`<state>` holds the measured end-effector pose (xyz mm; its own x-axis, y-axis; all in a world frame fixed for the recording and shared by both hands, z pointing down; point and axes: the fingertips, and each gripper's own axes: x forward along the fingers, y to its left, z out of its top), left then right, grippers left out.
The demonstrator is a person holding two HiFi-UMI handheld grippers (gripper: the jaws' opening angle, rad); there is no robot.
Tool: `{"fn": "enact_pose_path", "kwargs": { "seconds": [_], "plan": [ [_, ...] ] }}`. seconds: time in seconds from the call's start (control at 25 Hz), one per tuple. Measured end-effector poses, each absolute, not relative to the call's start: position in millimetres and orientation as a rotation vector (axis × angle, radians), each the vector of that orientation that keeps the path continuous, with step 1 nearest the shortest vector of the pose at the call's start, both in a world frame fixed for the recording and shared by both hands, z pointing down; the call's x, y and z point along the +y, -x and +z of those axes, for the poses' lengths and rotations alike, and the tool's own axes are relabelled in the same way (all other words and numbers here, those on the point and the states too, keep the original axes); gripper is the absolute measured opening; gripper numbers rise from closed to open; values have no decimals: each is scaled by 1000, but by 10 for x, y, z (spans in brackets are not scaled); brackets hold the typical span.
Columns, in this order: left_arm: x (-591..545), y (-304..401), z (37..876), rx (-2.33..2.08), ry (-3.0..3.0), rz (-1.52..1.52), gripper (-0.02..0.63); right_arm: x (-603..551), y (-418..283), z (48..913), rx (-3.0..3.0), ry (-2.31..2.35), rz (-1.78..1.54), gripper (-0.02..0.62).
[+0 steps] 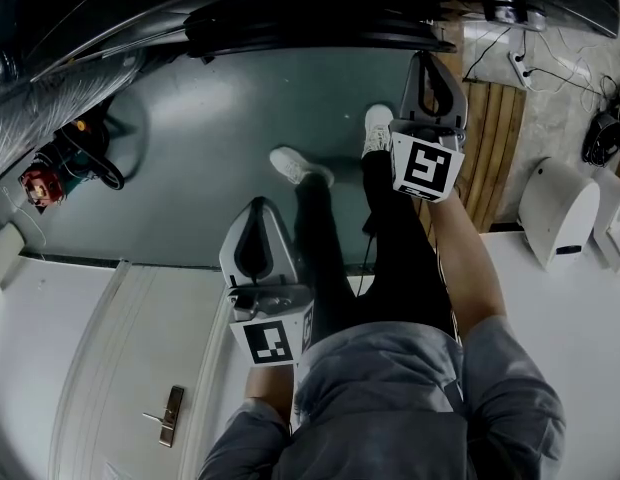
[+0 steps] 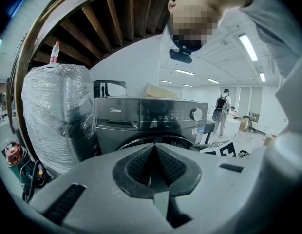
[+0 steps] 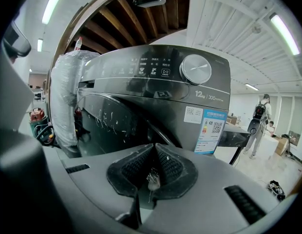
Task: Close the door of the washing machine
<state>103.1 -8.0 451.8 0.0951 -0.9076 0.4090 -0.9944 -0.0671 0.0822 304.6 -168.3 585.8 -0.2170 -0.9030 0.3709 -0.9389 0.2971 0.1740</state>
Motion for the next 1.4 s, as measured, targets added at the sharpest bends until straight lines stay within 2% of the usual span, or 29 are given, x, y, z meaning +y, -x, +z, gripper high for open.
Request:
{"fn": "enact_pose_path", "kwargs": {
  "seconds": [1.4],
  "plan": [
    [-125, -1077, 4537, -1855, -2063, 353, -2, -1541, -3179, 5974, -2121, -1669, 205, 8]
  ]
}}
